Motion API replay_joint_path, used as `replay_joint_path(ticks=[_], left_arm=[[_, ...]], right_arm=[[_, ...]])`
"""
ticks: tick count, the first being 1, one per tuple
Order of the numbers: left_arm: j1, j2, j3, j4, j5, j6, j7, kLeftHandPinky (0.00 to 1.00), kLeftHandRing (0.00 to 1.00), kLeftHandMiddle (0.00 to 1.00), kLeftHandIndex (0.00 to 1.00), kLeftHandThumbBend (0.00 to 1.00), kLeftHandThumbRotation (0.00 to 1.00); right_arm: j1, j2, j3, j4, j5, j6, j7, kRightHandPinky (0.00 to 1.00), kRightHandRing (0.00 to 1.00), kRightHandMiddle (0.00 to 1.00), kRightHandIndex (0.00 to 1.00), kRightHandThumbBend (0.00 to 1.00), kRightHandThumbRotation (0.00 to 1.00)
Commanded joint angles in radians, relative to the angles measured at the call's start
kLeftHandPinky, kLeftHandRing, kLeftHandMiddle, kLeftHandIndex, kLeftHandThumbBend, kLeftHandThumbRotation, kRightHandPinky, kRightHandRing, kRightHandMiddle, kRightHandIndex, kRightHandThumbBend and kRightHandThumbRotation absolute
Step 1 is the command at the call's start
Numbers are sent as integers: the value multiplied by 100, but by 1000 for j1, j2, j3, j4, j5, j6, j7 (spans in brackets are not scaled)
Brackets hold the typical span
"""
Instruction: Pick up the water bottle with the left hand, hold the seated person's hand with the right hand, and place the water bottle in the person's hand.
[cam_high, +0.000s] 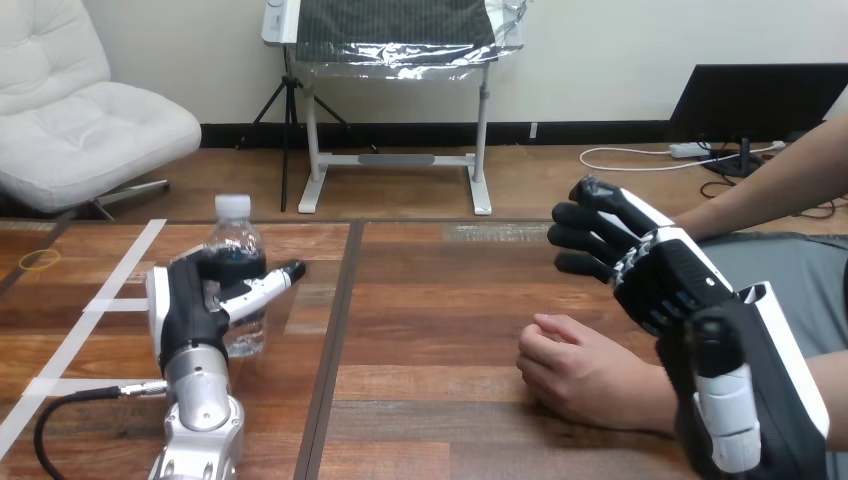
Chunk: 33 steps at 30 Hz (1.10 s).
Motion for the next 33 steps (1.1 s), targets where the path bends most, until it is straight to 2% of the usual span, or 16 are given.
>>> replay_joint_path(ticks=[1,6,8,11,15,24,26,33], left_arm=[[16,10,-44,-295,43,-71,-15,29,35,40,44,73,0],[59,8,-56,-422,55,-75,-27,29,34,40,44,72,0],[73,7,-61,-463,63,-75,-29,28,34,40,44,72,0],[97,4,-69,-542,78,-56,-30,28,34,40,43,72,0],[125,-3,-73,-631,80,-64,-44,28,33,40,43,71,0],[170,-23,-80,-769,75,-103,-72,27,33,39,42,68,0],[177,-27,-81,-789,72,-108,-78,27,33,39,41,67,0],[203,-42,-85,-878,52,-110,-107,26,32,39,40,66,0]], right_arm=[[-135,-56,-86,38,-59,35,-27,76,81,82,84,70,100],[-192,-109,-125,91,-99,34,-21,77,81,81,83,74,98],[-210,-126,-134,114,-104,29,-18,76,81,81,82,73,95],[-243,-157,-154,154,-140,28,-26,75,80,80,82,74,91],[-282,-211,-175,205,-188,35,-29,72,79,80,81,73,84],[-352,-307,-195,290,-285,61,-42,67,77,81,82,81,72],[-364,-321,-195,307,-296,60,-44,65,76,80,82,82,70],[-404,-378,-190,340,-318,122,-23,64,77,82,82,85,63]])
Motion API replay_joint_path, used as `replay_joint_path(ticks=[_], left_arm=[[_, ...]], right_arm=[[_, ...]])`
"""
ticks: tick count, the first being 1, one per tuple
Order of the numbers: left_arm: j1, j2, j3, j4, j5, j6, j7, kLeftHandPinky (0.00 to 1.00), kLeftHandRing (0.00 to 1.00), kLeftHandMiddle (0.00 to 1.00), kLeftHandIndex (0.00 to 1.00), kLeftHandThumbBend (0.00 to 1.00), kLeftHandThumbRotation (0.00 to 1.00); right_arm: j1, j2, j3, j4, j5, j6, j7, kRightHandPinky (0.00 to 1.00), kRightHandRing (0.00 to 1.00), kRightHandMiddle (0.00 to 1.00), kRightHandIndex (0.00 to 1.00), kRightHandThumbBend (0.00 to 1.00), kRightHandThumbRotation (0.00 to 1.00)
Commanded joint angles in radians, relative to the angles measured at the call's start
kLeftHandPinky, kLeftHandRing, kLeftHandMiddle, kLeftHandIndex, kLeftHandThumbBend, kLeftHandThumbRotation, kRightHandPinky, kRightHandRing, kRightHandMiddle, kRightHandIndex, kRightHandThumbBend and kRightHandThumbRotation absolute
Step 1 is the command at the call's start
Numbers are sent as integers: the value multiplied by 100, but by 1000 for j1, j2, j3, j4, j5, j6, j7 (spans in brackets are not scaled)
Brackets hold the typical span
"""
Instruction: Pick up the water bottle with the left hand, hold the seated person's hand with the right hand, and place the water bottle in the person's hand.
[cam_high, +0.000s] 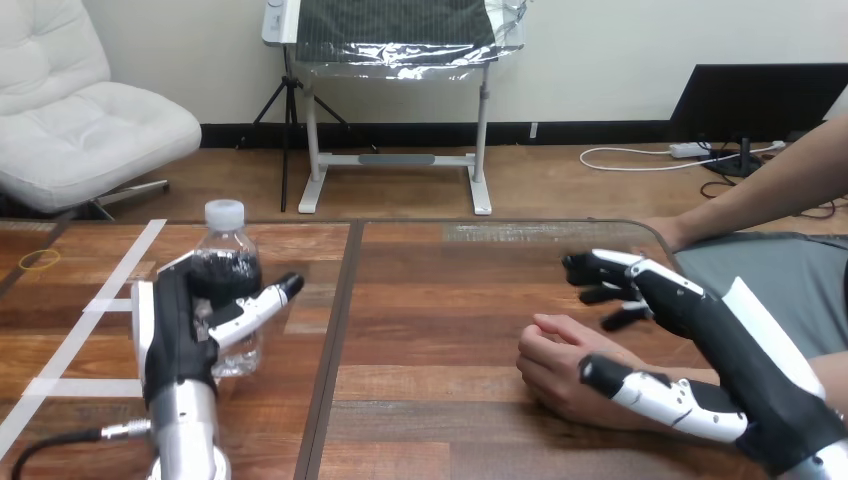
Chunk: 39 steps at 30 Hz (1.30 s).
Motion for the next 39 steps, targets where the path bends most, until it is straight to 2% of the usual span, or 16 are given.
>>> replay_joint_path(ticks=[1,5,11,16,26,32,39], left_arm=[[-68,0,-78,-494,29,-109,-57,26,32,39,40,65,0],[-55,-7,-79,-532,26,-101,-69,26,32,38,40,65,0],[-36,-10,-82,-587,20,-91,-93,25,31,38,40,66,0],[-21,-16,-84,-636,21,-71,-106,25,30,37,39,66,0],[1,-29,-80,-704,9,-45,-134,24,30,37,39,66,0],[11,-28,-79,-726,-4,-49,-148,24,30,36,39,65,0],[19,-35,-77,-746,-9,-53,-160,24,30,37,39,65,0]], right_arm=[[-249,-139,-71,109,-93,65,-17,64,78,83,83,86,63],[-263,-168,-65,117,-120,95,-13,66,81,84,84,89,62],[-290,-209,-55,155,-157,103,-14,66,82,86,85,94,58],[-316,-253,-42,201,-204,79,-18,64,82,86,86,97,56],[-359,-312,-25,282,-241,50,-6,64,82,85,86,100,52],[-385,-341,-14,331,-251,39,5,70,83,85,86,100,49],[-403,-373,-3,362,-295,38,-4,78,85,86,86,100,48]])
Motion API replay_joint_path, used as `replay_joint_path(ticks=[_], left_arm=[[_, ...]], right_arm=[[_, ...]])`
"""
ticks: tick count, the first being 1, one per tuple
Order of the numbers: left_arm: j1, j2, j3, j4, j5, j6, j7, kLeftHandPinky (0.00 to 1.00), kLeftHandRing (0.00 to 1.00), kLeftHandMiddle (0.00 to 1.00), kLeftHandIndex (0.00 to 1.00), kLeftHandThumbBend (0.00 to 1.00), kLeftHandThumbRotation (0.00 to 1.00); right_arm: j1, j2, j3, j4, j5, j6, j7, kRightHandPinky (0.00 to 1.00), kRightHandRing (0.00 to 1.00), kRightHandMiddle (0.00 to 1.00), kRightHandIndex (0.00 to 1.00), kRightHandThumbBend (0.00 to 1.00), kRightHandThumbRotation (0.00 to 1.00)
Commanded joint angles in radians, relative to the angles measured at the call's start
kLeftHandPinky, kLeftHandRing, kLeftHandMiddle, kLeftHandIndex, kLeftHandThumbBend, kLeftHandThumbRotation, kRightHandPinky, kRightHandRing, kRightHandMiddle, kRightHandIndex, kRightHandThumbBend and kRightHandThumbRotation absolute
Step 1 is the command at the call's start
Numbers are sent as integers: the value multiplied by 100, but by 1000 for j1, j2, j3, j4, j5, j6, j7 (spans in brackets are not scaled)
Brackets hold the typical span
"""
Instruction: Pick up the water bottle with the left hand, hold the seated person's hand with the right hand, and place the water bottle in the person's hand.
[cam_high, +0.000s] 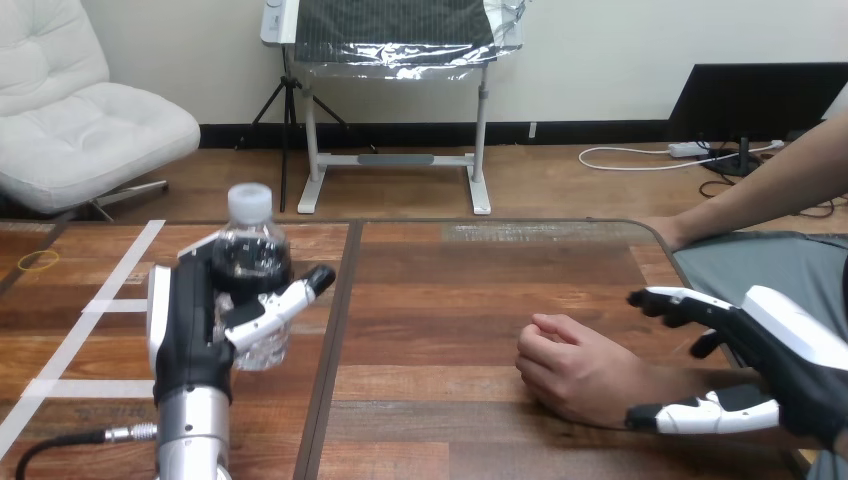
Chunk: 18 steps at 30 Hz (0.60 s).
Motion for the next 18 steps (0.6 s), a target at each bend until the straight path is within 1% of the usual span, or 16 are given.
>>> replay_joint_path(ticks=[1,8,11,14,18], left_arm=[[-133,15,-44,-423,-7,-57,-42,24,30,37,39,65,0],[-128,7,-42,-444,-22,-61,-58,24,30,36,39,65,0],[-126,5,-41,-456,-16,-59,-59,23,29,36,39,66,0],[-125,5,-41,-464,-29,-64,-71,23,29,36,39,65,0],[-120,-4,-42,-489,-51,-49,-83,23,29,36,39,64,0]], right_arm=[[-245,-134,-1,88,-72,-44,-16,79,85,86,86,100,48],[-265,-151,13,113,-107,-45,-19,83,85,86,85,100,44],[-277,-156,22,131,-124,-48,-20,84,85,86,85,100,43],[-287,-157,30,146,-138,-48,-20,84,85,86,85,100,42],[-304,-157,46,180,-167,-61,-33,84,84,85,84,100,39]])
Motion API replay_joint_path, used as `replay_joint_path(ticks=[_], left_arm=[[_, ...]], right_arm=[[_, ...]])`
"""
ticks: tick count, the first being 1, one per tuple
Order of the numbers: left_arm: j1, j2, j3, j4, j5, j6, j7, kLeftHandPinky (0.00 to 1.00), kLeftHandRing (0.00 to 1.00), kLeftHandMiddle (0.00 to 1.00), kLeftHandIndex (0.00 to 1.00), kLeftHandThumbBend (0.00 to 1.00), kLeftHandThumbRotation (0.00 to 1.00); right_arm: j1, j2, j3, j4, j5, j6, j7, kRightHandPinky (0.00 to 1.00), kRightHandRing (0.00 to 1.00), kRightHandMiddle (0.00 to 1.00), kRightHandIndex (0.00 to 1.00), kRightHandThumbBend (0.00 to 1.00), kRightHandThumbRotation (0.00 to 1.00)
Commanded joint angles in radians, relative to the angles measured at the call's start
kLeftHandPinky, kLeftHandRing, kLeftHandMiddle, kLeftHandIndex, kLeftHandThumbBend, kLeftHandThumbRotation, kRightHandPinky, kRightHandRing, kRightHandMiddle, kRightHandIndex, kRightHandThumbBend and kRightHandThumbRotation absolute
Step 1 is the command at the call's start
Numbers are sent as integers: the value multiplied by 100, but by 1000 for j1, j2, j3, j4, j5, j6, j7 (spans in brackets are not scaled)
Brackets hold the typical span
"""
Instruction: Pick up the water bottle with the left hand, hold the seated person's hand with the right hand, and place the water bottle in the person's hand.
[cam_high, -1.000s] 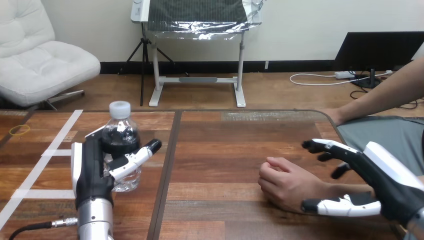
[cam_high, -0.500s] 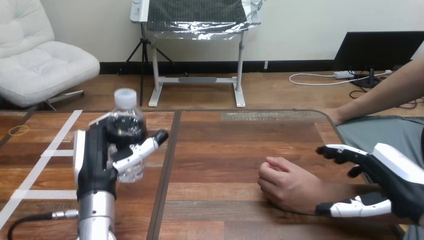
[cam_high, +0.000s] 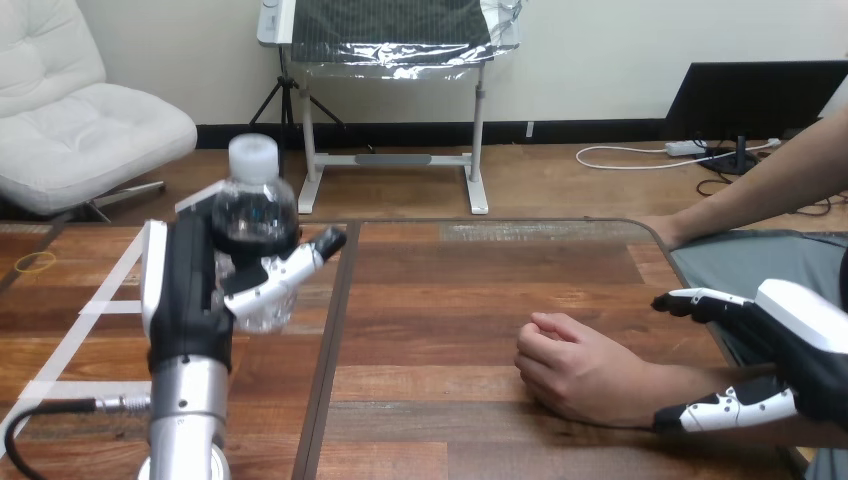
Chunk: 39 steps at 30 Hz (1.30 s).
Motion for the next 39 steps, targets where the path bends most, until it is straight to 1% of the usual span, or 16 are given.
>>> replay_joint_path(ticks=[1,5,7,10,17,19,22,25,28,31,34,37,39], left_arm=[[-121,-2,-38,-330,-48,-47,-35,22,29,36,39,64,0],[-116,-9,-41,-353,-57,-40,-41,22,29,36,38,63,0],[-115,-11,-42,-360,-59,-38,-43,22,29,36,38,63,0],[-112,-13,-43,-372,-59,-35,-43,22,29,36,38,63,0],[-106,-19,-41,-393,-69,-36,-44,22,29,36,38,62,0],[-106,-21,-40,-394,-78,-40,-47,22,29,36,38,61,0],[-105,-18,-37,-394,-78,-45,-47,22,29,36,38,61,0],[-105,-12,-35,-394,-74,-59,-48,22,29,36,38,60,0],[-104,-15,-34,-401,-80,-49,-47,22,29,36,38,60,0],[-103,-11,-30,-405,-76,-52,-46,22,29,36,38,60,0],[-104,-11,-29,-409,-76,-56,-48,22,29,37,38,60,0],[-106,-2,-24,-405,-64,-72,-49,22,29,37,38,60,0],[-106,-6,-23,-409,-70,-68,-48,22,29,37,38,60,0]], right_arm=[[-224,-98,39,81,-72,-50,-33,84,84,85,84,100,39],[-245,-100,60,116,-112,-55,-36,84,84,85,84,100,37],[-252,-99,66,129,-124,-61,-40,84,84,85,84,100,37],[-263,-98,78,144,-141,-52,-36,84,84,85,84,100,36],[-295,-91,114,211,-183,-75,-53,83,82,84,82,100,35],[-302,-87,120,226,-188,-79,-57,83,82,83,82,100,34],[-309,-82,132,239,-196,-72,-44,83,82,83,82,100,33],[-321,-83,151,266,-220,-86,-60,81,81,82,80,100,30],[-329,-75,162,287,-220,-82,-56,80,80,81,80,100,29],[-336,-73,180,311,-234,-85,-68,79,79,81,80,100,27],[-346,-69,195,331,-233,-74,-55,79,79,80,80,100,26],[-351,-70,215,338,-250,-68,-59,78,79,80,80,100,27],[-348,-66,224,340,-256,-64,-68,78,78,80,80,100,27]])
